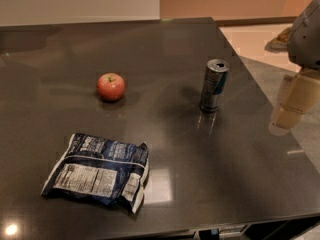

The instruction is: Move blue chip bag near apple

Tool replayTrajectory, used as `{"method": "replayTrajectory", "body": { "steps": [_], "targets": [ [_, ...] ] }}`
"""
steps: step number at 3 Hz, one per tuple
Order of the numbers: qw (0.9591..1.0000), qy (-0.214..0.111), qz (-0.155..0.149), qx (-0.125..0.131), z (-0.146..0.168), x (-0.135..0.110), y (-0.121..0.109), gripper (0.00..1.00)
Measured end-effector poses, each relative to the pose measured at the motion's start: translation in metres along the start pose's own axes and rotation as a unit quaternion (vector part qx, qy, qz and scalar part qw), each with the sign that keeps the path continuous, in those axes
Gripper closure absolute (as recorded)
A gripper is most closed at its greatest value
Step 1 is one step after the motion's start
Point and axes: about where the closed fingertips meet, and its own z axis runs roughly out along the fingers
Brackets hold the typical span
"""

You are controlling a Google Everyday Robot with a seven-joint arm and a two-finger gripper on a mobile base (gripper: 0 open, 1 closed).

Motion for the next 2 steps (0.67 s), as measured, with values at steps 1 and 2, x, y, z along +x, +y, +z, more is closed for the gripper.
{"method": "replayTrajectory", "body": {
  "steps": [1,2],
  "targets": [
    [0.9987,-0.029,-0.038,-0.019,0.010,-0.037,0.009,0.00],
    [0.9930,-0.061,-0.086,-0.051,0.027,-0.082,0.033,0.00]
  ]
}}
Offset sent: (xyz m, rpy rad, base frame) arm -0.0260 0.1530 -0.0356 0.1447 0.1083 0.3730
